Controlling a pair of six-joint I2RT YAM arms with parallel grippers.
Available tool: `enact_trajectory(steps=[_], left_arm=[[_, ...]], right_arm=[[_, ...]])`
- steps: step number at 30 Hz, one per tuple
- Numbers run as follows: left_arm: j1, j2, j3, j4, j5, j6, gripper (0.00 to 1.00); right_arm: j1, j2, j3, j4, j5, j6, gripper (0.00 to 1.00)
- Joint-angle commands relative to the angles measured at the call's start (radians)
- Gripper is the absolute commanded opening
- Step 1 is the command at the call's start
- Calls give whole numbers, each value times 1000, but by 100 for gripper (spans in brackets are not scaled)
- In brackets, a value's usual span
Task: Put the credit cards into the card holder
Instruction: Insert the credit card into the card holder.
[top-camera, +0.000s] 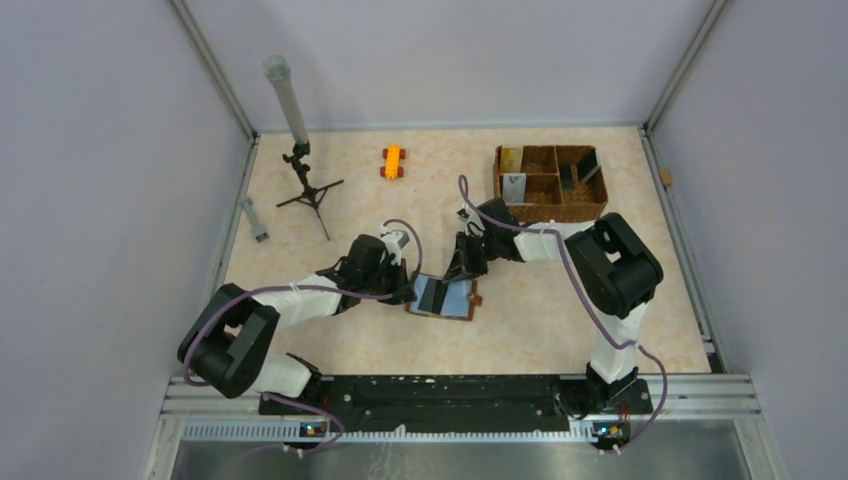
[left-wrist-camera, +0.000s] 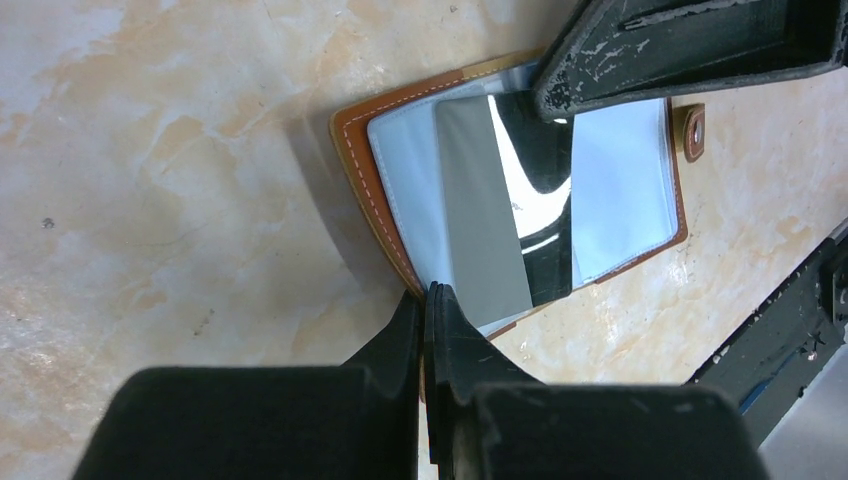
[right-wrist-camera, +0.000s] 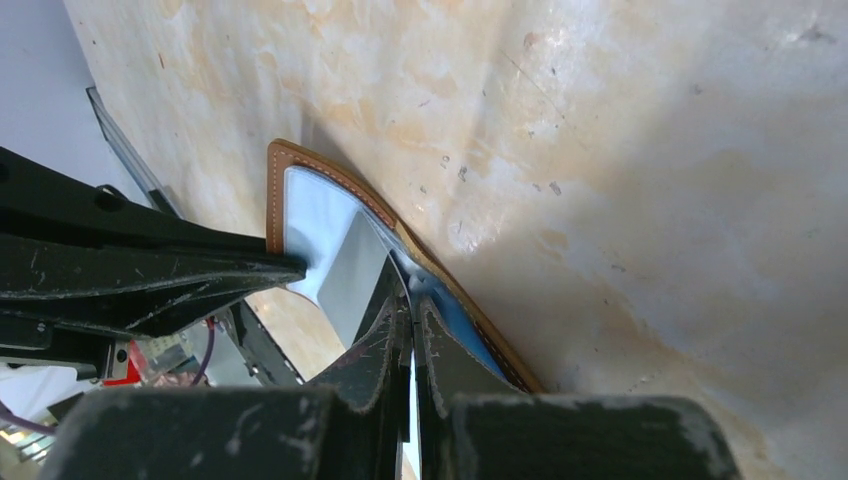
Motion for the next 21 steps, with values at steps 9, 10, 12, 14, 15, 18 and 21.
enact_trajectory(steps=[9,10,12,14,15,18,21], left_arm=[[-8,60,10,64,5,-115,0],[-8,64,4,75,10,-128,0],[-8,79,-1,92,20,-157,0],[-8,88,-6,99,18,-173,0],[-8,89,-7,102,16,-178,0],[-8,92,-10,102,3,-194,0],[-8,91,-12,103,-9,-217,0]], right_arm=[[20,-24,25,-71,201,-71,14],[21,-43,28,-84,216,-80,17],[20,-81,37,-115,239,-92,27],[21,-119,43,-137,267,-99,34],[21,-139,46,-146,279,-103,37],[21,-194,53,-172,311,-109,42],[29,-242,55,-204,351,-106,44]])
